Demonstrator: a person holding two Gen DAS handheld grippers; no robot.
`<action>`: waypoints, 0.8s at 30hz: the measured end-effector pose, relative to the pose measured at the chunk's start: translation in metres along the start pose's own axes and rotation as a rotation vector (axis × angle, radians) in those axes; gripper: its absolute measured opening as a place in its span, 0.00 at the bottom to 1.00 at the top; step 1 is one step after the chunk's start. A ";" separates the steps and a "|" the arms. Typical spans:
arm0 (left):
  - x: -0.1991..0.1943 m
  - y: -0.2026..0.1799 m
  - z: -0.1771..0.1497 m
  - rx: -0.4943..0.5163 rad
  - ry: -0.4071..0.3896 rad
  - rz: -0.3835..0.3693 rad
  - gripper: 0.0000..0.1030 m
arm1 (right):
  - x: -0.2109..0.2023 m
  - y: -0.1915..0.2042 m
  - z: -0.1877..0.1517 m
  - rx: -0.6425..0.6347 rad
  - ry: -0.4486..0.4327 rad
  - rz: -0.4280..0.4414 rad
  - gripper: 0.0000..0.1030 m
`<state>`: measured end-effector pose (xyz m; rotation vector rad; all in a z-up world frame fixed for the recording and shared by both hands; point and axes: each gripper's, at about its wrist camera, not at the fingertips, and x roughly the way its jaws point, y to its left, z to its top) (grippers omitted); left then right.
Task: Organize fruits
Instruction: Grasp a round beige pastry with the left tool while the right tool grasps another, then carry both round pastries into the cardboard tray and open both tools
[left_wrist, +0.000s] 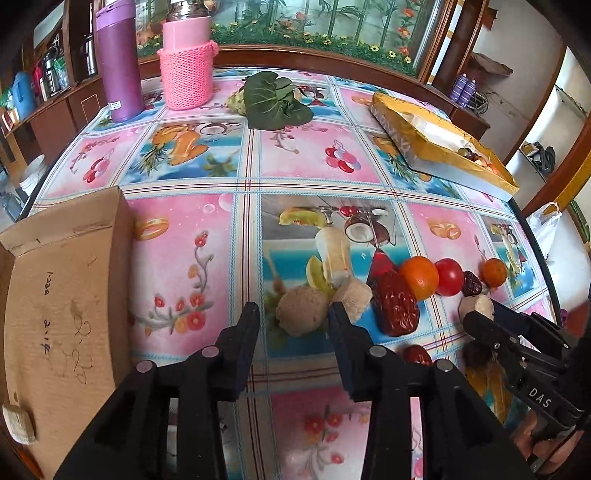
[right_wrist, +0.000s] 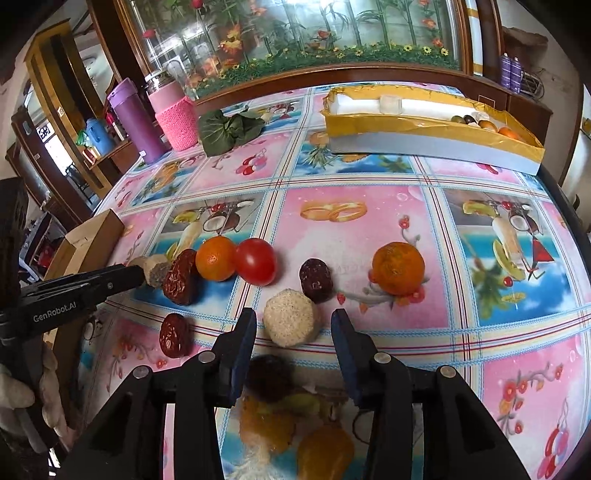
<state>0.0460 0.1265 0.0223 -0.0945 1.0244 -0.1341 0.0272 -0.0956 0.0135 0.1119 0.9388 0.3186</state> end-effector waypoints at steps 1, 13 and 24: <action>0.004 -0.002 0.001 0.008 0.010 0.002 0.36 | 0.001 0.001 0.001 -0.001 0.001 0.000 0.44; -0.017 -0.008 -0.012 0.002 -0.029 -0.076 0.28 | -0.010 0.009 -0.006 -0.024 -0.019 -0.008 0.33; -0.105 0.068 -0.053 -0.129 -0.183 0.012 0.28 | -0.052 0.074 -0.009 -0.123 -0.071 0.049 0.33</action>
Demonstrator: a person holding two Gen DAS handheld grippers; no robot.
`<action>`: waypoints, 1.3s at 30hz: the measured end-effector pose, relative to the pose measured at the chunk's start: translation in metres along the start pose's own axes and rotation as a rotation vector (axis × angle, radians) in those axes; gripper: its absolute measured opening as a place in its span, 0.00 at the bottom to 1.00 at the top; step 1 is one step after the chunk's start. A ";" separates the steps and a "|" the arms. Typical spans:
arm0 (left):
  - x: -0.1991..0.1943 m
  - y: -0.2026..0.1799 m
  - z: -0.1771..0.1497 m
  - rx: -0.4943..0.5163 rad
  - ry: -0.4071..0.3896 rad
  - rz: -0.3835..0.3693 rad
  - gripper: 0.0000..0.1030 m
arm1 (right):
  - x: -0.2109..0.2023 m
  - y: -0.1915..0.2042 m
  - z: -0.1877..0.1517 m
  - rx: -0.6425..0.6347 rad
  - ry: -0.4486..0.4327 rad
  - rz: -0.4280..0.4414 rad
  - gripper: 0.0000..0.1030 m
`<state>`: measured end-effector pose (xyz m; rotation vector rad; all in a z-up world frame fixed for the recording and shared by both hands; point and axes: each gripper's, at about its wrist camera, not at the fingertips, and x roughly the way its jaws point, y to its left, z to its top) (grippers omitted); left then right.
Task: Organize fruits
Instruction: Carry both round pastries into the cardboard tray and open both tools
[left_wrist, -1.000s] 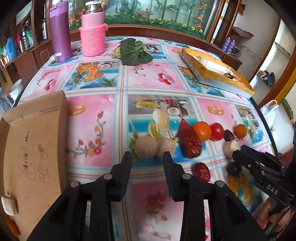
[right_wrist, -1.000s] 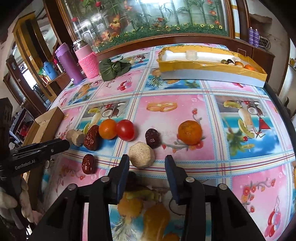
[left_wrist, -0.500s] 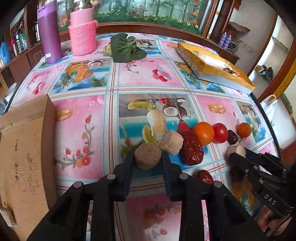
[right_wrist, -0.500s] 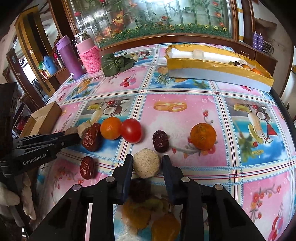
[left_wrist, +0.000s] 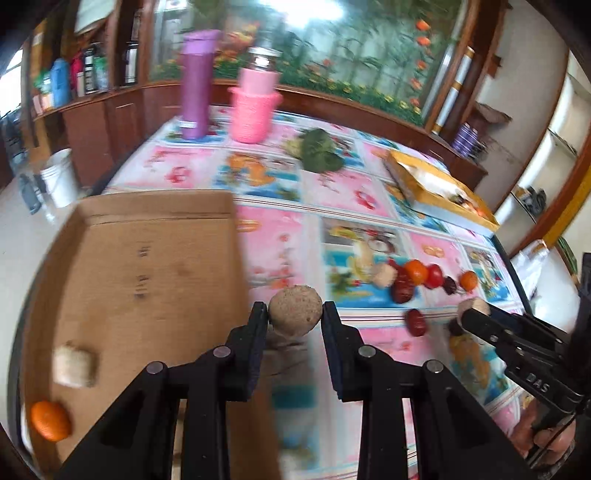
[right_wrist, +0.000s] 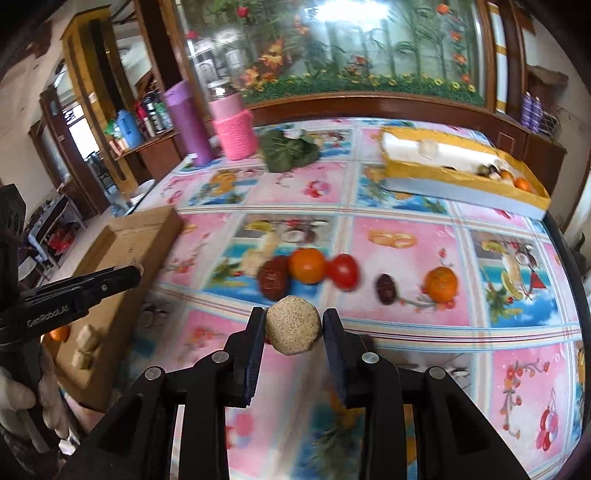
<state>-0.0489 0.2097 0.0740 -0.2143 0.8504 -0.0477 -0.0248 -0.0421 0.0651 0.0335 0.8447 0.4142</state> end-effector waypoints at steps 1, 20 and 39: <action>-0.005 0.010 -0.001 -0.013 -0.010 0.023 0.28 | -0.001 0.011 0.000 -0.018 -0.002 0.012 0.33; -0.007 0.153 -0.003 -0.145 0.037 0.222 0.28 | 0.090 0.216 0.007 -0.305 0.142 0.178 0.34; -0.056 0.129 -0.013 -0.157 -0.077 0.214 0.67 | 0.072 0.216 0.010 -0.268 0.060 0.145 0.54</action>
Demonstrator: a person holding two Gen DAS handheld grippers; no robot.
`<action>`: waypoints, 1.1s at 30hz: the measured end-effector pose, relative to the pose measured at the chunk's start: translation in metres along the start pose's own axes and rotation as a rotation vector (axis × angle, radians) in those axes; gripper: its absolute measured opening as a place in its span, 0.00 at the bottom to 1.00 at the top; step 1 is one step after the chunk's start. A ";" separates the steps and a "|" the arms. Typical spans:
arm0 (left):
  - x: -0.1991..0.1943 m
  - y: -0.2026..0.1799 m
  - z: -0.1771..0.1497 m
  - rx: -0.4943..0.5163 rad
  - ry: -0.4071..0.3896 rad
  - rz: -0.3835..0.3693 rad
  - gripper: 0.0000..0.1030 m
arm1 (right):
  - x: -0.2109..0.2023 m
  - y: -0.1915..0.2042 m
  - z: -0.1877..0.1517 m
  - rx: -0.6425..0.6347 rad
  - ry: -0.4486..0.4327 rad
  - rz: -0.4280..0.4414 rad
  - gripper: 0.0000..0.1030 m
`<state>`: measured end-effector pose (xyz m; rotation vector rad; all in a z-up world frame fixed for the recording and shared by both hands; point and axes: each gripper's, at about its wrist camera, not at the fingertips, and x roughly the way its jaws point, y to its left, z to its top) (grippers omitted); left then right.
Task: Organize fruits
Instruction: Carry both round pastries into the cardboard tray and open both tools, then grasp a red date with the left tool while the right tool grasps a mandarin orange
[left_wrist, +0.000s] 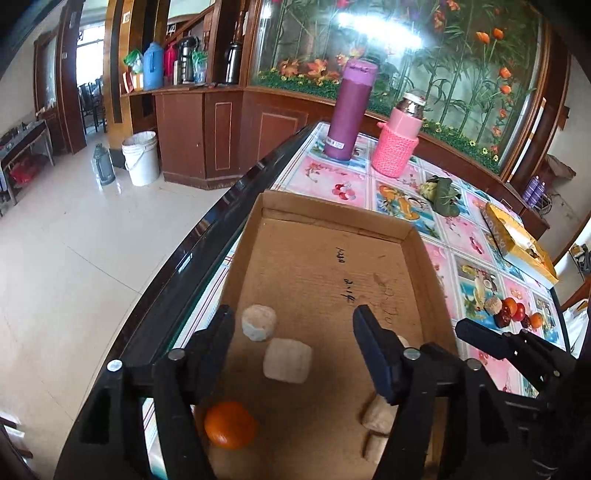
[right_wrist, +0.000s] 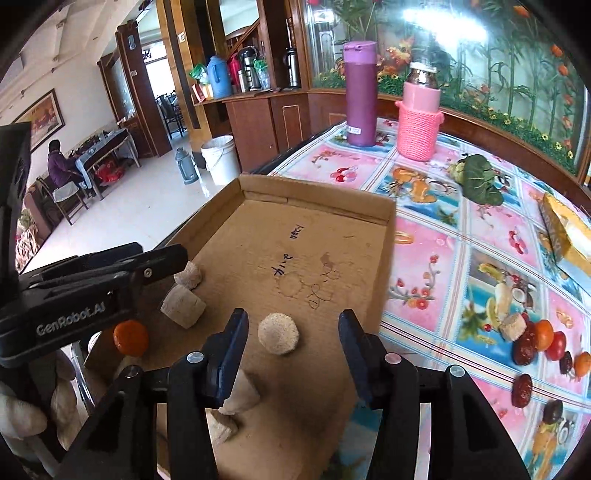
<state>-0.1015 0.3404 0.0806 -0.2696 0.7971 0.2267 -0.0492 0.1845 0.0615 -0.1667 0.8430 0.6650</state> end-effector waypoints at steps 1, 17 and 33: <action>-0.006 -0.005 -0.002 0.008 -0.009 0.002 0.70 | -0.004 -0.002 -0.001 0.004 -0.006 -0.004 0.54; -0.060 -0.088 -0.026 0.177 -0.093 -0.030 0.72 | -0.075 -0.074 -0.052 0.120 -0.076 -0.106 0.65; 0.003 -0.184 -0.043 0.286 0.083 -0.176 0.72 | -0.137 -0.269 -0.133 0.494 -0.054 -0.322 0.66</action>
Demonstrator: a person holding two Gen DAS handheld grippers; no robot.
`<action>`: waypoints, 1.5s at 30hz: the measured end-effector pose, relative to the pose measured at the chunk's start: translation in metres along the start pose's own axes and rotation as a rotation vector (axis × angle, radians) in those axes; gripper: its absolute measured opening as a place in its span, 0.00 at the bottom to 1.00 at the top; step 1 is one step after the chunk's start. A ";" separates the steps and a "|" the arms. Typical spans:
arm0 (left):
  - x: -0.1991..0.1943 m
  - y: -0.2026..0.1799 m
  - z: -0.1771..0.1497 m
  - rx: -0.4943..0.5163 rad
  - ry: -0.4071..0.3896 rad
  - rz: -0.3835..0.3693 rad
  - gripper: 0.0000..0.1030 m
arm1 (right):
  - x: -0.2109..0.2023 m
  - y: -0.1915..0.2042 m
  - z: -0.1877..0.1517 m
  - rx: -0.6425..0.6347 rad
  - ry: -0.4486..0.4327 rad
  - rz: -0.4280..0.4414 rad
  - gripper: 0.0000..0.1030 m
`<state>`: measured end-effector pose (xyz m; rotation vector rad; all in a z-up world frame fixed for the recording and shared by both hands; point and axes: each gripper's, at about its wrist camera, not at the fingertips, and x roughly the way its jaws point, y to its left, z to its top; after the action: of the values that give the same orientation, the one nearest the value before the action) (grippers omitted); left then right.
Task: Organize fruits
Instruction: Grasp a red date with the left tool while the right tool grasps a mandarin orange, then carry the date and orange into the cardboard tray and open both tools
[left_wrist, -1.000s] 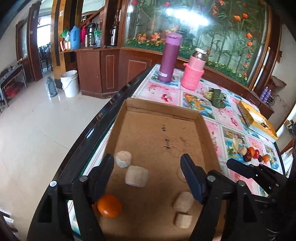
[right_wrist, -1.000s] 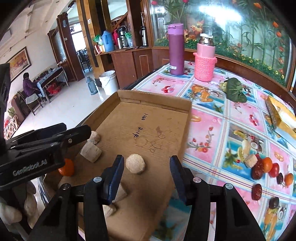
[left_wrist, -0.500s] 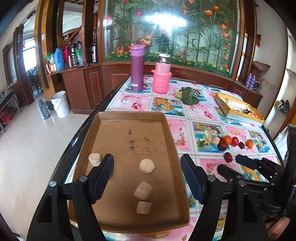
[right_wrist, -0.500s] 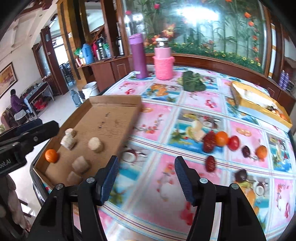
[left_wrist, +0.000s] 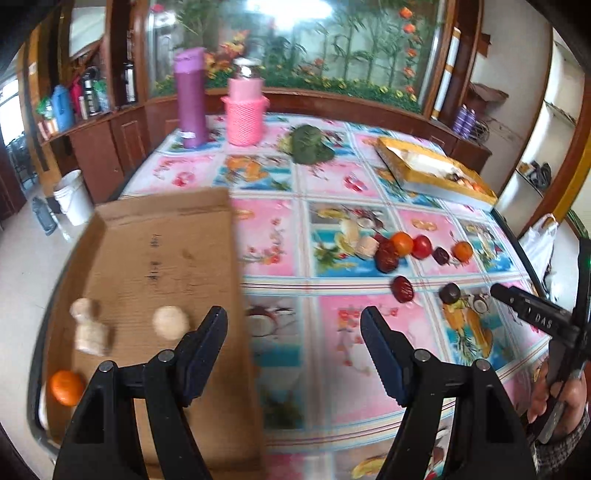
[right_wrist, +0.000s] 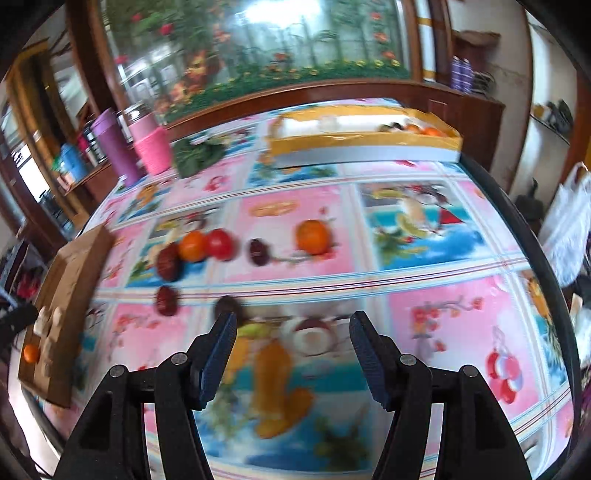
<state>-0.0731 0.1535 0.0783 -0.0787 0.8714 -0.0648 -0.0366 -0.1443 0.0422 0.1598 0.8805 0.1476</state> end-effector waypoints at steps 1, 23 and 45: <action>0.006 -0.007 0.001 0.011 0.010 -0.010 0.72 | 0.002 -0.007 0.002 0.008 0.001 -0.009 0.66; 0.110 -0.096 0.014 0.170 0.107 -0.124 0.34 | 0.088 -0.003 0.060 -0.106 0.054 -0.048 0.52; 0.006 -0.018 -0.001 0.000 -0.018 -0.159 0.25 | -0.001 0.057 0.037 -0.170 -0.039 0.002 0.31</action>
<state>-0.0703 0.1353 0.0744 -0.1483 0.8463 -0.2128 -0.0124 -0.0912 0.0775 0.0051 0.8249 0.2197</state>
